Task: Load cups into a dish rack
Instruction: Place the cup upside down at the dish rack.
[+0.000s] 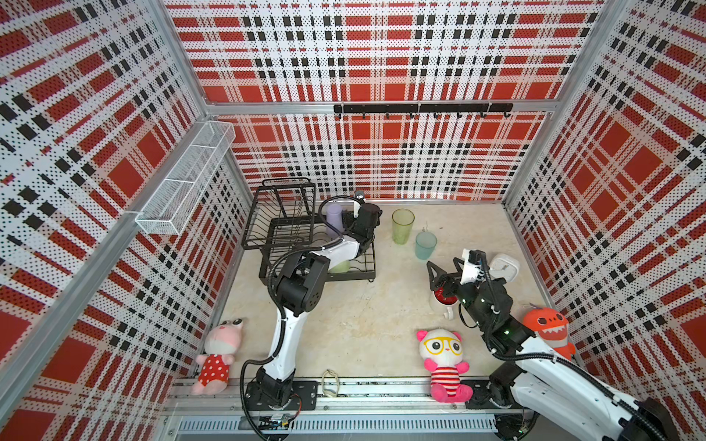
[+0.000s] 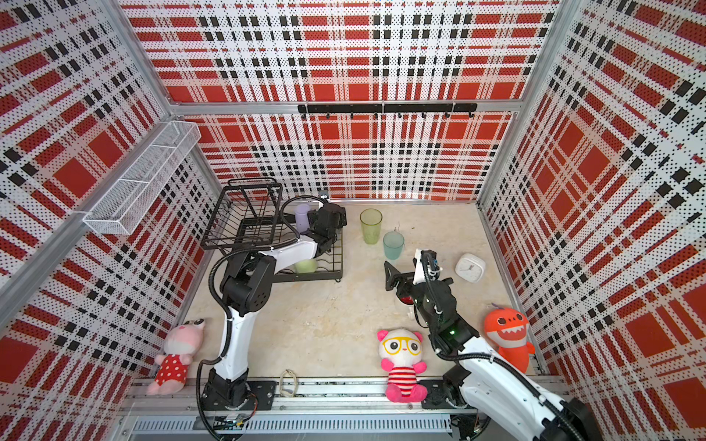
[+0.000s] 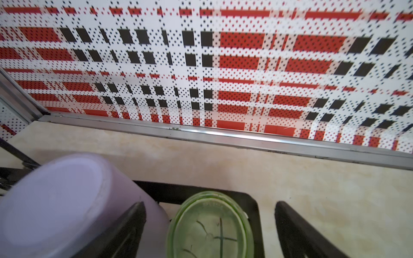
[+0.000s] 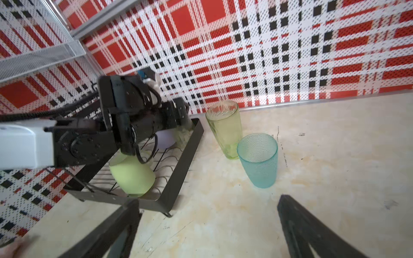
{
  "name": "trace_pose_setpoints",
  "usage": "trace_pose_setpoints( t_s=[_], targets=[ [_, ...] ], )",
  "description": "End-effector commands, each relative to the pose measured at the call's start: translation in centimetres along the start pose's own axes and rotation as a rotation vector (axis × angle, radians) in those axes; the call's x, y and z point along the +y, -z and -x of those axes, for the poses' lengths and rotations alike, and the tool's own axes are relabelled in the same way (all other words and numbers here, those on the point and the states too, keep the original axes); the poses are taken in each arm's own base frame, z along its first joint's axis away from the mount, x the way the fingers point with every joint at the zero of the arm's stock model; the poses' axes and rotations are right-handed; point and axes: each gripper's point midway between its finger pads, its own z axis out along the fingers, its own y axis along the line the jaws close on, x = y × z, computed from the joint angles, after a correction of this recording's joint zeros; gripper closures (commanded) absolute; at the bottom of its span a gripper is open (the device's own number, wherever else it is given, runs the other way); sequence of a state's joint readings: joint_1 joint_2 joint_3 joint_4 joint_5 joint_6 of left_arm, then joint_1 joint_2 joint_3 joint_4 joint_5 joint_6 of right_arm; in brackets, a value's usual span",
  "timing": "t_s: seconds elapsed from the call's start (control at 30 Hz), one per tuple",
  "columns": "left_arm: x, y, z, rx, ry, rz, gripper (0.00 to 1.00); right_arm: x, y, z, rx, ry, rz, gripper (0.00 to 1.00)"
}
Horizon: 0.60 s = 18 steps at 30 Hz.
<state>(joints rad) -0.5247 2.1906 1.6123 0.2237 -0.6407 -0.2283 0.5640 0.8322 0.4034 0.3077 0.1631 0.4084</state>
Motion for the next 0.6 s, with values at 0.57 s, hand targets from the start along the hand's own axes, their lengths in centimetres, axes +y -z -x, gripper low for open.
trace_pose_setpoints(
  t_s=[0.57],
  targets=[
    [-2.3,14.7,15.1,-0.123,0.027,-0.253,0.0,-6.4,-8.2,-4.6,0.669,-0.041,-0.201,0.0]
  ],
)
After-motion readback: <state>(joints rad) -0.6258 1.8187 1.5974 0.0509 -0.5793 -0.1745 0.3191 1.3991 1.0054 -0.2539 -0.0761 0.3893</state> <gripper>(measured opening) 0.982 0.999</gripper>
